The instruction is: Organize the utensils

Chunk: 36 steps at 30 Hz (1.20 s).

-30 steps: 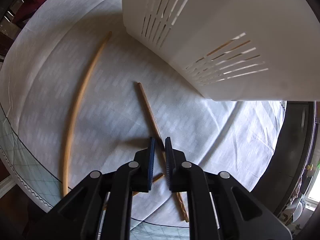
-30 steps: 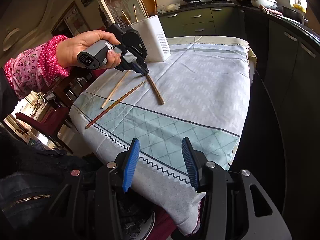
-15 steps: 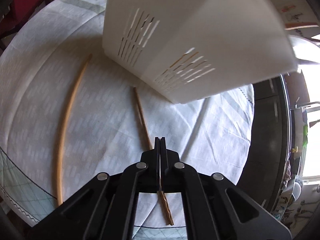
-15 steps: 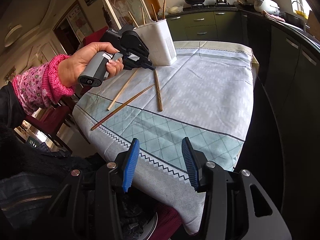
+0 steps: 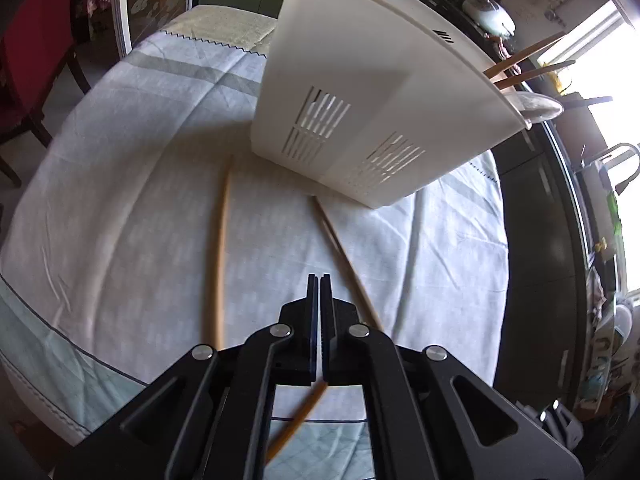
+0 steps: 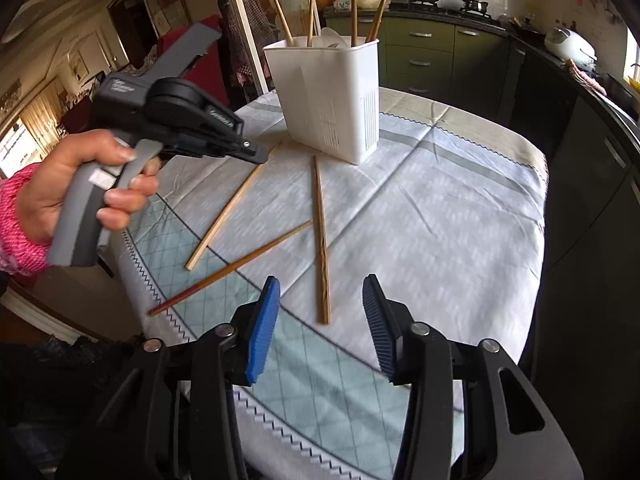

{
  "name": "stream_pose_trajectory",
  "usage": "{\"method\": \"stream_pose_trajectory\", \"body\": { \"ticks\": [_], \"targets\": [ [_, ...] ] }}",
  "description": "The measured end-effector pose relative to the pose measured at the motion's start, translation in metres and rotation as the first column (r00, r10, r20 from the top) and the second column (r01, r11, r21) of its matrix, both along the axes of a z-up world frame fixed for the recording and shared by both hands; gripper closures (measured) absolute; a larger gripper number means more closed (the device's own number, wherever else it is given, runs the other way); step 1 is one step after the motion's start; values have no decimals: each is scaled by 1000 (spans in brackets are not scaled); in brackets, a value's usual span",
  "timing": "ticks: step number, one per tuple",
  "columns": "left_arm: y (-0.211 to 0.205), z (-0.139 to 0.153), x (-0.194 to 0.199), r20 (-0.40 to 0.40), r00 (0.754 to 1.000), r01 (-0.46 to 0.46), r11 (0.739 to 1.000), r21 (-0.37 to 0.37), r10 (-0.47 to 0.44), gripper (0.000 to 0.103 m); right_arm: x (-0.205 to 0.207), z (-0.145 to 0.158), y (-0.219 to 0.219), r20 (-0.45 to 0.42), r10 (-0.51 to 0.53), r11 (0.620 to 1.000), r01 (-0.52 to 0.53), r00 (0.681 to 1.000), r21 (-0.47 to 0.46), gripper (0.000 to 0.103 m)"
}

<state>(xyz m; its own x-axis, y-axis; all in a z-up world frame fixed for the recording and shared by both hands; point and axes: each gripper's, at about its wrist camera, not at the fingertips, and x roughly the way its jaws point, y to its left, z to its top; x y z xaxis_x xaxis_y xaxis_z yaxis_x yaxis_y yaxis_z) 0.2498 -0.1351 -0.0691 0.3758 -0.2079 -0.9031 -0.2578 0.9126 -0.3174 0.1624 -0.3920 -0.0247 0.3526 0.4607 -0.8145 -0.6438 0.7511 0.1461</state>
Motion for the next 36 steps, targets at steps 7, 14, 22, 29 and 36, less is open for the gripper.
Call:
{"method": "stream_pose_trajectory", "body": {
  "ticks": [7,14,22,29,36],
  "targets": [
    [42,-10,21,-84,996,38,997,65,-32,89,74,-35,56,-95,-6,998,1,995,-59,67],
    [45,-39,41,-192,981,58,993,101,-38,82,69,-42,53,-124,-16,996,5,992,-93,67],
    [36,-51,49,-250,967,98,983,154,-57,85,57,-35,55,-126,-10,995,-3,992,-98,67],
    [42,-45,38,-217,968,163,972,169,-124,97,44,-27,57,-122,-14,994,1,992,-109,67],
    [63,15,-15,-12,983,185,966,183,-185,97,32,-10,60,-90,-20,993,9,996,-118,67]
  ]
}}
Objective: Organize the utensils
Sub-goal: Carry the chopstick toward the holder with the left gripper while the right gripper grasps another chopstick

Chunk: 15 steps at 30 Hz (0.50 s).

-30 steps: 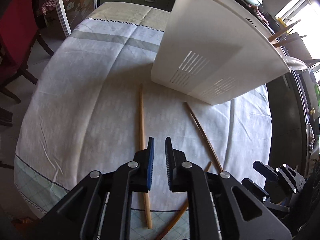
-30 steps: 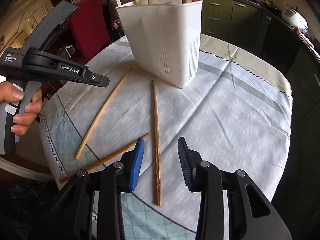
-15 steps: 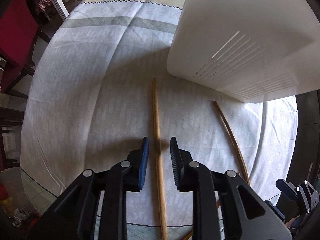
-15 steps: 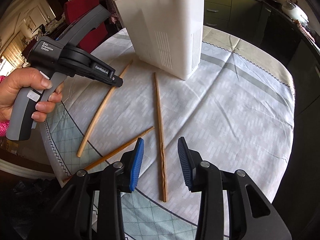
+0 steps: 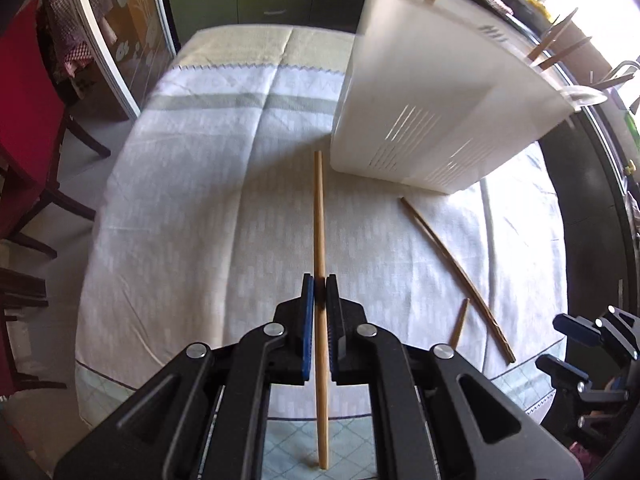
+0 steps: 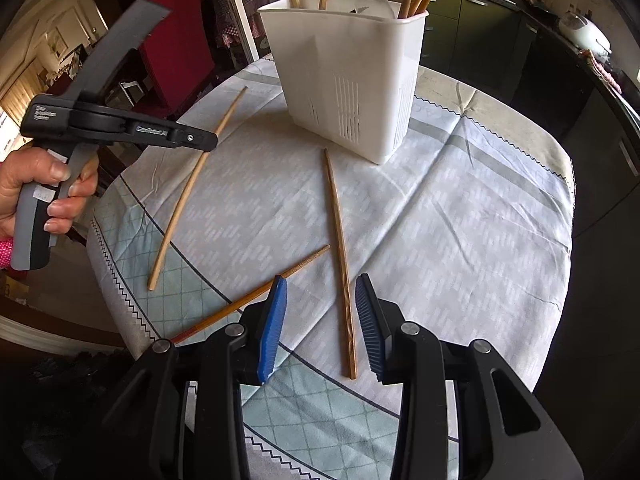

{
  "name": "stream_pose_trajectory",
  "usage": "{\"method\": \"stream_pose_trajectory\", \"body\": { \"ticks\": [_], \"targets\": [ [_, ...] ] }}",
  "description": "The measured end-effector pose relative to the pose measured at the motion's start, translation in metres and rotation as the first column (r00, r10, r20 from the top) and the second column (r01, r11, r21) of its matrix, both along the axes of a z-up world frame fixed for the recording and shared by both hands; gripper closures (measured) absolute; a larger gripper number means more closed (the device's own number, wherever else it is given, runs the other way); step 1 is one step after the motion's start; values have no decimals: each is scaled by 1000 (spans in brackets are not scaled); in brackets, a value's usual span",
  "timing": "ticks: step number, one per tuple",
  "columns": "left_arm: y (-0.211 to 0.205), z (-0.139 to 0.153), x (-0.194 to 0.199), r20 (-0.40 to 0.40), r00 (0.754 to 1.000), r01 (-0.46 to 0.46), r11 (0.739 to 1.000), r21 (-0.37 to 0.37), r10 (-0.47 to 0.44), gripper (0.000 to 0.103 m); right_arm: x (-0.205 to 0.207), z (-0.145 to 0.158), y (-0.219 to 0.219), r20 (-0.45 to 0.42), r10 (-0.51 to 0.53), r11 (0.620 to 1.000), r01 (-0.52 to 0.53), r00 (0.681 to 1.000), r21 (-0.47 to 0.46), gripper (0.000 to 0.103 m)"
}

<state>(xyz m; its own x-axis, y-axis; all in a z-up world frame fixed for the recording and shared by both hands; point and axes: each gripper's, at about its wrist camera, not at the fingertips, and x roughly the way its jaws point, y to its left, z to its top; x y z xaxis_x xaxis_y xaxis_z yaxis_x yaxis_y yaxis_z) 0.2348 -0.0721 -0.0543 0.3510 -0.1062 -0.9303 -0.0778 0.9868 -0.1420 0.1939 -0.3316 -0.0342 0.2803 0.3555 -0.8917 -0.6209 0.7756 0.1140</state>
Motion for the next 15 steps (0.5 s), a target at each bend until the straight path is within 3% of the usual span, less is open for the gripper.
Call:
{"method": "stream_pose_trajectory", "body": {
  "ticks": [6,11,15],
  "targets": [
    [5,62,-48,224,973,52,999,15,-54,97,-9,4,9,1,15,1000,-15,1000,-2,66],
    [-2,95,-71,385,918,83,995,55,-98,97,-16,0,20,-10,32,999,-32,999,-12,66],
    [-8,111,-75,451,884,106,992,65,-124,97,-14,0,19,-24,2,1000,-2,1000,-11,66]
  ]
}}
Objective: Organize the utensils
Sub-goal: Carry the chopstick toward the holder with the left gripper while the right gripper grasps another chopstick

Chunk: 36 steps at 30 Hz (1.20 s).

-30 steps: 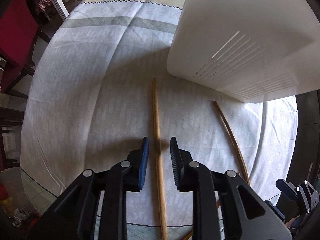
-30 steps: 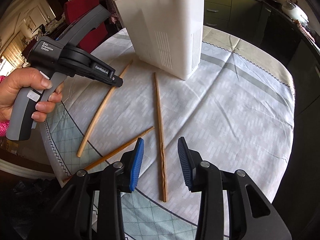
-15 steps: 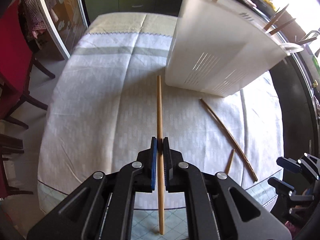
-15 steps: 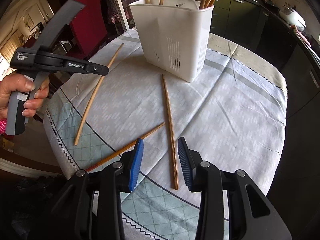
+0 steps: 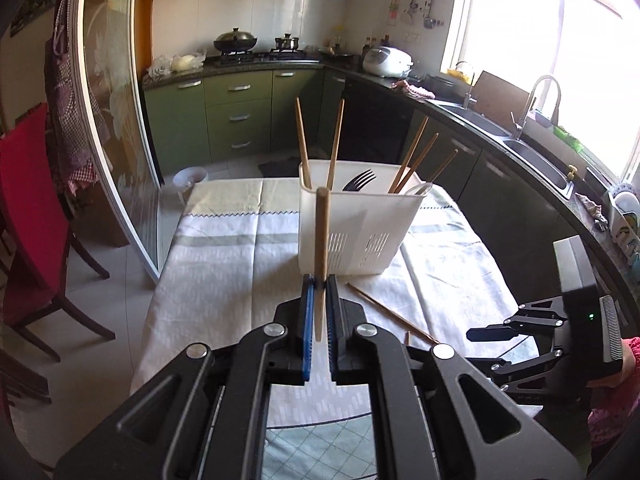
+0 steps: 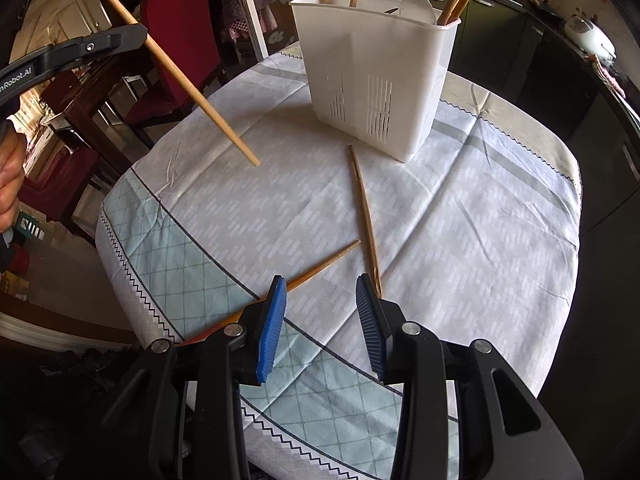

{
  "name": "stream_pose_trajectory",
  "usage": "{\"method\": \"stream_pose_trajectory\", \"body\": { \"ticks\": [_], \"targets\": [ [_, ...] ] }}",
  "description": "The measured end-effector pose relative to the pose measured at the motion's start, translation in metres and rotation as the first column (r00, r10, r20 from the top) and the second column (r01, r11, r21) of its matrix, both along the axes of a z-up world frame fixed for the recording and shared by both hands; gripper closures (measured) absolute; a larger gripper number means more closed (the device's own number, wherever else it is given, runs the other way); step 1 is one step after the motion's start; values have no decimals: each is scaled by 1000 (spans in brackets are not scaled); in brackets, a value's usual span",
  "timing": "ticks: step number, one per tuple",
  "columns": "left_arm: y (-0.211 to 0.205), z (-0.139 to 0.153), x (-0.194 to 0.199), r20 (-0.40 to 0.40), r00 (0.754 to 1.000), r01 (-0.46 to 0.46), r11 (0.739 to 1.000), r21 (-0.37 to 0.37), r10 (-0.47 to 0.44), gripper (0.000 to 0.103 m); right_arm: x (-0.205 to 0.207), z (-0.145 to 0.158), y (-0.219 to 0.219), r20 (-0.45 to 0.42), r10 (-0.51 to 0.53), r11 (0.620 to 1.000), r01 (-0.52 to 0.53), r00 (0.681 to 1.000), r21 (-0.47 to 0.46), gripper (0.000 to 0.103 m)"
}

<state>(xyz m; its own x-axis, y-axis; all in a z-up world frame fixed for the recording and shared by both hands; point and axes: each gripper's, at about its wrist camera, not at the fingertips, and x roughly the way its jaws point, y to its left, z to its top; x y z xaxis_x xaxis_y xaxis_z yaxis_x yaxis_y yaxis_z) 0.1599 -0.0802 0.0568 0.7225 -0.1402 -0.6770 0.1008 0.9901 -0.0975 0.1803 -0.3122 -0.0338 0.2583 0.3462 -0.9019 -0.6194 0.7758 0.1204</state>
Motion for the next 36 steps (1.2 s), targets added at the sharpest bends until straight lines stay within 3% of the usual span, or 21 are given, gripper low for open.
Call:
{"method": "stream_pose_trajectory", "body": {
  "ticks": [6,10,13,15,22,27,32,36],
  "targets": [
    [-4,25,11,25,999,30,999,-18,-30,97,5,-22,0,-130,-44,999,43,991,-6,65],
    [-5,40,17,19,998,60,997,-40,-59,97,18,-49,3,-313,-138,989,148,940,8,47],
    [-8,47,19,22,996,86,996,-34,-86,97,29,-56,15,-309,-198,980,195,930,-42,47],
    [-8,50,21,19,995,101,994,-37,-100,97,37,-57,27,-262,-232,972,210,937,-110,63],
    [-1,60,26,26,989,147,988,-38,-146,97,54,-78,55,-319,-302,941,228,898,-249,68],
    [3,72,31,46,984,174,984,-38,-172,97,49,-78,77,-265,-325,913,228,908,-338,76],
    [6,81,45,41,982,187,980,-64,-184,97,45,-74,92,-260,-308,918,213,915,-336,95],
    [4,90,56,40,983,183,980,-77,-180,97,30,-74,112,-239,-293,922,207,926,-327,97]
  ]
}}
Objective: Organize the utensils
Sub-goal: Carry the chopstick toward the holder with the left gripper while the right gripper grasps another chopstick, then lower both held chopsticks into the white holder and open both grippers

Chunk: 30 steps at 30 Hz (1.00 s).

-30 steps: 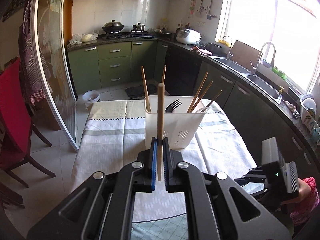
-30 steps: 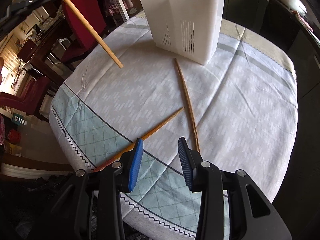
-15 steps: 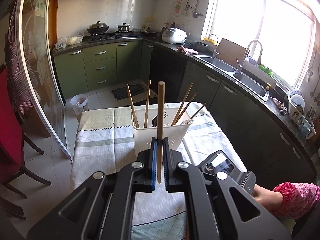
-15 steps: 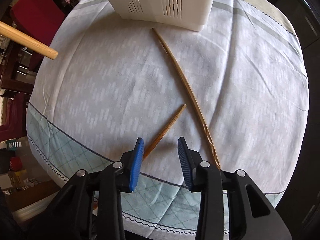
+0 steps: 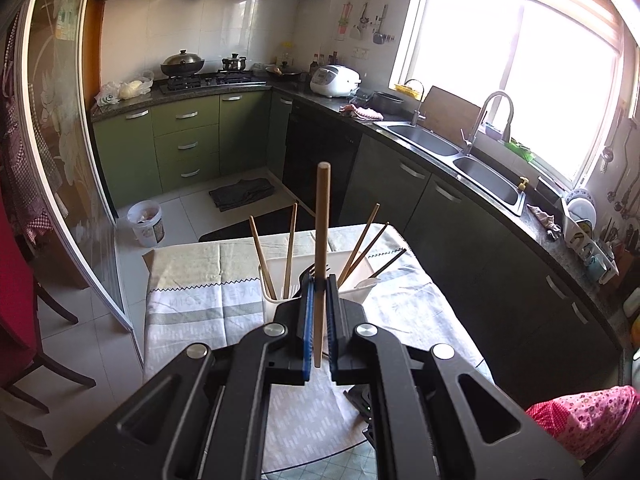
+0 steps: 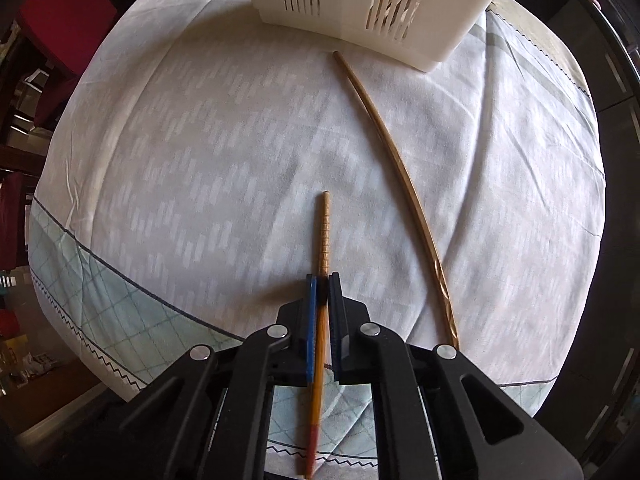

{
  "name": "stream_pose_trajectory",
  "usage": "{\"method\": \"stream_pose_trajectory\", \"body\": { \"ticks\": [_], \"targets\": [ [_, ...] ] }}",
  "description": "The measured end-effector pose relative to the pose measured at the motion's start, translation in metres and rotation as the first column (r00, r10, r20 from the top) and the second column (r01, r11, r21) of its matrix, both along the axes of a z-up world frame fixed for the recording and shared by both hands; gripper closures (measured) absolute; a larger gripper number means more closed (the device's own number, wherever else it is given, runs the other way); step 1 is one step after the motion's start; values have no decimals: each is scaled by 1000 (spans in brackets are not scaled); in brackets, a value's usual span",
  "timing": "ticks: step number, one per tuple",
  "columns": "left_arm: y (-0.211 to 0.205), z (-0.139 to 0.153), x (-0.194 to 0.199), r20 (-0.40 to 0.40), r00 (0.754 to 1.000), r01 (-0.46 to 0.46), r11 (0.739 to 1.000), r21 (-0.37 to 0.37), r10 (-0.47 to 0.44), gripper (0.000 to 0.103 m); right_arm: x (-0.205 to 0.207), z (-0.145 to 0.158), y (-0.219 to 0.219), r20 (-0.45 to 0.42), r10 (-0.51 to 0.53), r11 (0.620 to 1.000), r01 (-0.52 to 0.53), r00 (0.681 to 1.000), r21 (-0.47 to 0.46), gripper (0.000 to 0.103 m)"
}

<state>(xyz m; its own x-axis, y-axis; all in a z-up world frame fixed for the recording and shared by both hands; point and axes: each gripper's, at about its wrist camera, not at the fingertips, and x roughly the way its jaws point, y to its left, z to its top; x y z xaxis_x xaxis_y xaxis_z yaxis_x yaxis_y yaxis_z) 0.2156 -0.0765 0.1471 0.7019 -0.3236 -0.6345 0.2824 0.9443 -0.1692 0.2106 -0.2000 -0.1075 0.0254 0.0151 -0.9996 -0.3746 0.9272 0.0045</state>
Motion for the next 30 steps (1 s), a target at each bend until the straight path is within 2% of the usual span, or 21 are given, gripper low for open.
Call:
{"method": "stream_pose_trajectory", "body": {
  "ticks": [3,10,15,21,25,30],
  "targets": [
    [-3,11,6,17,1000,-17,1000,-1,17,97,-7,4,-9,12,4,999,-5,1000,34,97],
    [-13,43,23,84,995,-51,999,13,49,97,-31,39,-29,82,17,988,-30,996,153,97],
    [-19,49,43,111,991,-84,996,36,80,97,-55,57,-43,111,18,972,-43,994,230,97],
    [-26,30,70,86,992,-102,992,70,96,97,-71,78,-78,133,-6,944,-38,991,328,97],
    [-27,3,88,24,994,-104,989,101,102,97,-62,89,-93,150,-31,918,-31,988,395,97],
    [-24,-37,105,-75,992,-94,989,115,103,97,-72,120,-106,203,-64,875,-43,977,482,97]
  ]
}}
